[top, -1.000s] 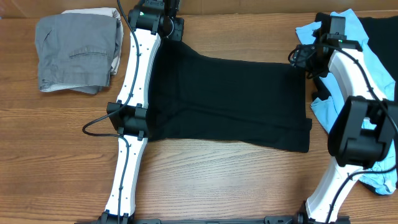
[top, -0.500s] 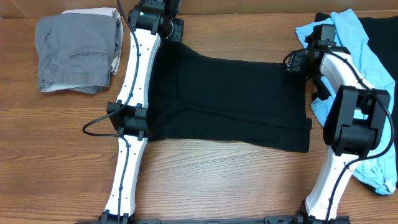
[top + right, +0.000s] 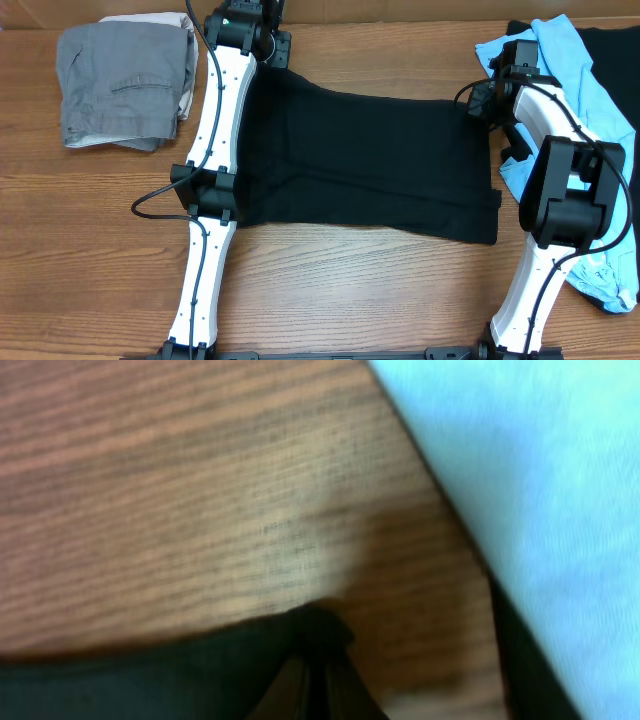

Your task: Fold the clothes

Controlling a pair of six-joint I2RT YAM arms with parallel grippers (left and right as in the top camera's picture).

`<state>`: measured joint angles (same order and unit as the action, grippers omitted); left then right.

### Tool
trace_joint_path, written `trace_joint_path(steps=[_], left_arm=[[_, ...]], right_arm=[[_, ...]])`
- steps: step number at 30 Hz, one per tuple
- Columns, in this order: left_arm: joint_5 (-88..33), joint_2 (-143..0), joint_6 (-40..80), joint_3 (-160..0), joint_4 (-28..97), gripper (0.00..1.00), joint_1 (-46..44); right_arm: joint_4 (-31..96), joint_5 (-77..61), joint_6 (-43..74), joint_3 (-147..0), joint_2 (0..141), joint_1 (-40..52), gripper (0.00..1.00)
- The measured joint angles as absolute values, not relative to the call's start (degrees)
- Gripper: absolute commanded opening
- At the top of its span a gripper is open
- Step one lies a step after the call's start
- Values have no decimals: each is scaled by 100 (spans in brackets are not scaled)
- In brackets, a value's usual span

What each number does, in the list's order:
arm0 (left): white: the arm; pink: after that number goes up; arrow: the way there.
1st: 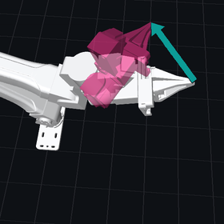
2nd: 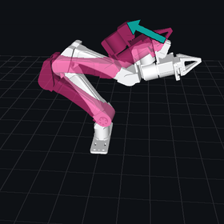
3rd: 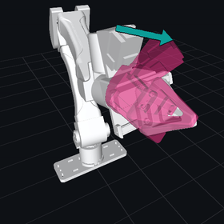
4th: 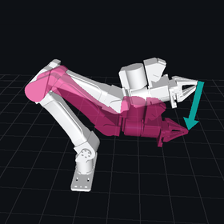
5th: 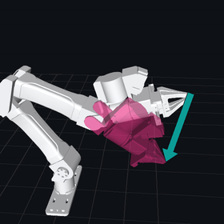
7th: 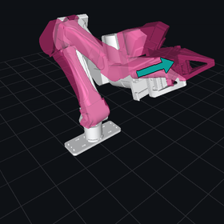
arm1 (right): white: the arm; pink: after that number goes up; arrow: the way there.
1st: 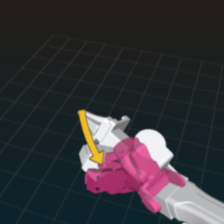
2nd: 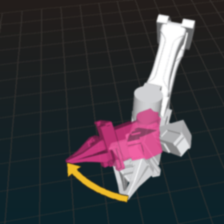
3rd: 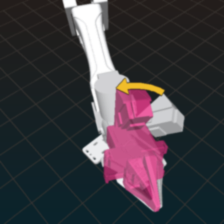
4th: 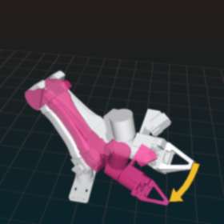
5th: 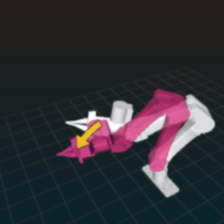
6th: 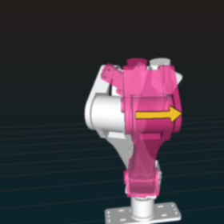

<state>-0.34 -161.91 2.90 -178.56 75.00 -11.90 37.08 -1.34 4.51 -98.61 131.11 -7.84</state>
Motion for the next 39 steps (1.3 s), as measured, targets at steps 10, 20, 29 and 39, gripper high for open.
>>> trace_joint_path(steps=[10, 20, 29, 39], left_arm=[[113, -16153, 290, -17856, 7756, 4, -1188], [115, -15465, 287, -17856, 8855, 4, -1188], [84, -15235, 281, -17841, 9666, 4, -1190], [-40, -15200, 263, -16260, 9662, 4, -1190]], right_arm=[[5586, -454, 576, -10807, 12774, -784, 4], [7430, -937, 980, -11225, 11867, -784, 4], [7905, -1028, 1238, -11006, 11867, -1066, 4], [7957, -1188, 1210, -10066, 11867, -1389, 4]])
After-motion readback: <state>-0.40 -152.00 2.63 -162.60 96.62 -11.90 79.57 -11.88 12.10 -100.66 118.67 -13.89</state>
